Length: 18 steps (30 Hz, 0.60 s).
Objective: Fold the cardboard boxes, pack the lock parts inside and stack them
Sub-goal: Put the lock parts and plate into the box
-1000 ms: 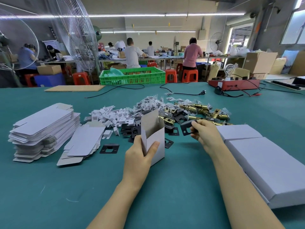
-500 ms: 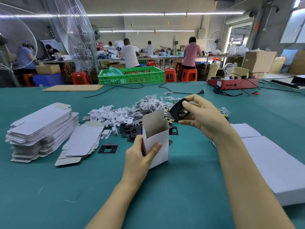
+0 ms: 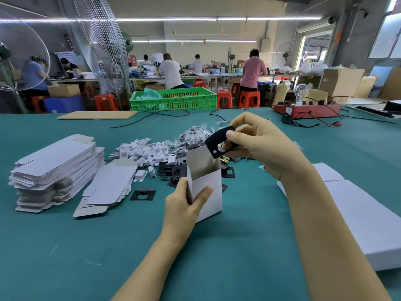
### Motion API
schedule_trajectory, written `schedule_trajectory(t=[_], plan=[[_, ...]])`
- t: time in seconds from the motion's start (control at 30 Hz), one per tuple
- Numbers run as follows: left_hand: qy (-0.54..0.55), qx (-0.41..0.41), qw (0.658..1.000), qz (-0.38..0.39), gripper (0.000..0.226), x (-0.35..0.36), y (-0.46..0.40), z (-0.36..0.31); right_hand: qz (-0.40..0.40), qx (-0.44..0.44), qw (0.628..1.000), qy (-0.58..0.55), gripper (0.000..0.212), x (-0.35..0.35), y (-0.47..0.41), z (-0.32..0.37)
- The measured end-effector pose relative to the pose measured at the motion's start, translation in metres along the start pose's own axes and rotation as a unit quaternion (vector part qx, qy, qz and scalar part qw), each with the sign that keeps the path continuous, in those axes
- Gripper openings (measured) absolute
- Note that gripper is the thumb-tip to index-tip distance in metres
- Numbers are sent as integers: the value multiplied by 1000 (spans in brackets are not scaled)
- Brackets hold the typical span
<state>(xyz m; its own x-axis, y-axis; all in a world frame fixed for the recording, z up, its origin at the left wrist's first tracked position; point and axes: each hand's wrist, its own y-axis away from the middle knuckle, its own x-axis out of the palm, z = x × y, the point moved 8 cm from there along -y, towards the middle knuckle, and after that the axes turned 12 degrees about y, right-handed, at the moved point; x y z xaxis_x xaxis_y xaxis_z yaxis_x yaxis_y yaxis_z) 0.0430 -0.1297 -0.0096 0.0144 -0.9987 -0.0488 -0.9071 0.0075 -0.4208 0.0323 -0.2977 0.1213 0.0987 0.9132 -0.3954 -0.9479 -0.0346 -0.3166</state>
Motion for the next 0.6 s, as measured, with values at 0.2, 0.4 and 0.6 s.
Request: schedule_trajectory(t=[0.2, 0.4, 0.6], plan=[[19, -28, 999, 9, 41, 0, -1, 5, 15, -31, 990, 136, 12, 10, -1, 4], [146, -111, 982, 55, 38, 9, -3, 10, 10, -66, 978, 200, 2, 23, -2, 8], [202, -130, 969, 54, 40, 8, -4, 15, -18, -68, 966, 248, 8, 33, -5, 1]])
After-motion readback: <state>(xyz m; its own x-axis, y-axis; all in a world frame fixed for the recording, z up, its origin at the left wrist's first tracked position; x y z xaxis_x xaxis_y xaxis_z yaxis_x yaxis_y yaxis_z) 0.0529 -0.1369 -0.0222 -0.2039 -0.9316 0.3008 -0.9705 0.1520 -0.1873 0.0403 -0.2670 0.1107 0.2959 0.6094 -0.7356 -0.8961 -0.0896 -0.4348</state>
